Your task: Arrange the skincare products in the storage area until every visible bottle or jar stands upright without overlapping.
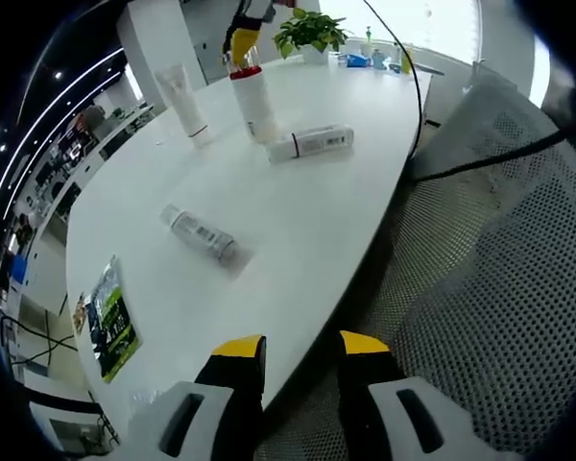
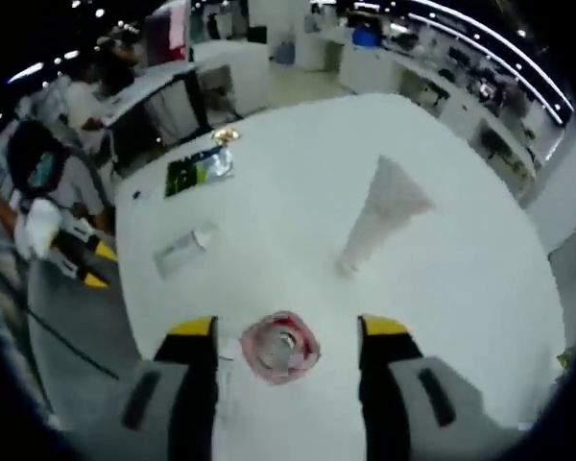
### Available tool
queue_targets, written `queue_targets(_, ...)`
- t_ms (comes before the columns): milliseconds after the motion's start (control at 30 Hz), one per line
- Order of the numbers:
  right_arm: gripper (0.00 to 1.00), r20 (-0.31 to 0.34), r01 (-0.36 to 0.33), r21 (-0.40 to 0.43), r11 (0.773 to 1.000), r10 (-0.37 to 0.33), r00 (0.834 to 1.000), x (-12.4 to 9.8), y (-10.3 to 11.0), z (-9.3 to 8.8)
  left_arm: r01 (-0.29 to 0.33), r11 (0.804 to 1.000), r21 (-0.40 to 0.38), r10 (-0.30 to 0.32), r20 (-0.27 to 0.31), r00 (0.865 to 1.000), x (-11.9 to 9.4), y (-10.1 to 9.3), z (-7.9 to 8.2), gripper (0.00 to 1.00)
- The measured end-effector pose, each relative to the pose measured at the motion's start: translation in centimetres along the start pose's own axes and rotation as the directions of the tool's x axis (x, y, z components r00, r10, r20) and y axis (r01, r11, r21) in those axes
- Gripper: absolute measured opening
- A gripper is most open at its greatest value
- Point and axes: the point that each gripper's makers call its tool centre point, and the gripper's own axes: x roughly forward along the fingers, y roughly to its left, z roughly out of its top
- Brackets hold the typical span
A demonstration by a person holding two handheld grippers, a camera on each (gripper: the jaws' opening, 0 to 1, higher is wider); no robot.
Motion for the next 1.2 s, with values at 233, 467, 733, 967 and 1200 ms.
queue_targets(233,0.53,0.250,-0.054,0.269,0.962,-0.016,0.968,1.7,-0.4,-2.4,0.014,1.000,0.000,-0.014,-0.011,1.000,0.1,-0.1,-0.1,0.29)
queue_targets(467,0.46,0.292,-0.015,0.179,0.984,-0.038,0.956,3.6,0.7,-3.0,0.022,1.000,-0.004,-0.022,-0.025,0.999,0.3,-0.1,-0.4,0.29)
queue_targets(733,0.36,0.344,-0.005,0.166,0.986,-0.053,0.937,5.0,0.0,-3.1,0.026,1.000,-0.011,-0.027,-0.033,0.999,0.3,-0.1,-0.5,0.28)
queue_targets(967,0.33,0.357,0.029,0.123,0.992,-0.072,0.931,4.8,0.0,-2.8,0.030,0.999,-0.013,-0.030,-0.038,0.999,0.4,-0.2,-0.7,0.28)
queue_targets(1200,0.32,0.342,0.108,0.149,0.983,-0.154,0.927,4.8,-2.3,-2.4,0.029,0.999,-0.018,-0.030,-0.044,0.999,0.4,-0.2,-0.9,0.27)
